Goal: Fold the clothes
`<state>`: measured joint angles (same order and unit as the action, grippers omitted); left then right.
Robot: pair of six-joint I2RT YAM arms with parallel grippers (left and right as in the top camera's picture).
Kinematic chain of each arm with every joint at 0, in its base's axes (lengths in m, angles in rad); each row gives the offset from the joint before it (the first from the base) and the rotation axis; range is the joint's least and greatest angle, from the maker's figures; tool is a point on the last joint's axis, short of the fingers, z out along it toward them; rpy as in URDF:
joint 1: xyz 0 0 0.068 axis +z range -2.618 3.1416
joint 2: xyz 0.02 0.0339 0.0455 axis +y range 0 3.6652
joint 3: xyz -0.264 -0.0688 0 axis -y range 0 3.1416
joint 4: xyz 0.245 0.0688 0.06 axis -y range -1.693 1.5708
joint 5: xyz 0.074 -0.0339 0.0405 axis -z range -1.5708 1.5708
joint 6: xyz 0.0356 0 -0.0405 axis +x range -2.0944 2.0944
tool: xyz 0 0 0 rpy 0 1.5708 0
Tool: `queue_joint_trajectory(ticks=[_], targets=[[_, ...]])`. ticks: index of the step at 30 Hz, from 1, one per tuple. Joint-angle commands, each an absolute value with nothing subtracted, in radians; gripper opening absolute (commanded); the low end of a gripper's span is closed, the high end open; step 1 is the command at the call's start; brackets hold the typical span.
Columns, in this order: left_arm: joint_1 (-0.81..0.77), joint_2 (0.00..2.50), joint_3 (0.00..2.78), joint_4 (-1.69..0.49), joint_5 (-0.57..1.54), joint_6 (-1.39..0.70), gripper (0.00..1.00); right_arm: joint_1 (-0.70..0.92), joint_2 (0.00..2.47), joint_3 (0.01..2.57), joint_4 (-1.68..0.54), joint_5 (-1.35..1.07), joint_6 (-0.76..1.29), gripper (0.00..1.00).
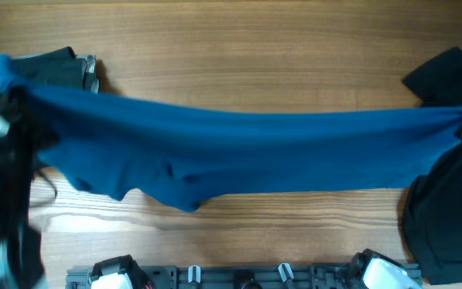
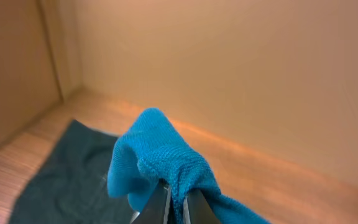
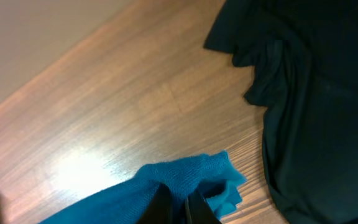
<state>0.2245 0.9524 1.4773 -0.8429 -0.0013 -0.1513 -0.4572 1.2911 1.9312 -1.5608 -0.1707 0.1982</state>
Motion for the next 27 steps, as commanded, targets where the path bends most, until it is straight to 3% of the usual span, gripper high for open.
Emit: queue_joint_trajectory(ticks=[1,9,10,11,12,13,14,18,24,27], targets=[[0.181,1.233,1.480,-0.768,0.109,-0.134,0.04,-0.462,1.472,1.942,-1.516,-0.153,0.208,0.06],[0.015,1.872,1.480,-0.266,0.112,-0.083,0.07,-0.311,1.996,1.942,-1.242,-0.260,0.160,0.06],[0.000,1.946,1.480,-0.170,0.112,-0.083,0.15,-0.292,2.065,1.942,-1.161,-0.263,0.159,0.10],[-0.008,1.986,1.480,-0.113,0.112,-0.083,0.33,-0.281,2.117,1.942,-1.089,-0.263,0.158,0.22],[-0.014,2.027,1.480,-0.054,0.112,-0.087,0.61,-0.277,2.153,1.942,-1.037,-0.263,0.157,0.42],[-0.019,2.062,1.480,0.003,0.112,-0.099,0.73,-0.275,2.189,1.942,-0.985,-0.263,0.157,0.54],[-0.022,2.083,1.480,0.035,0.112,-0.113,0.83,-0.276,2.214,1.942,-0.955,-0.264,0.160,0.57],[0.006,2.023,1.480,-0.072,0.104,-0.112,0.91,-0.302,2.170,1.943,-1.052,-0.263,0.160,0.61],[0.019,1.930,1.479,-0.553,0.100,-0.112,0.83,-0.312,2.051,1.943,-1.436,-0.263,0.113,0.61],[0.019,1.974,1.477,-0.662,0.100,-0.112,0.82,-0.311,2.051,1.937,-1.509,-0.263,0.105,0.62]])
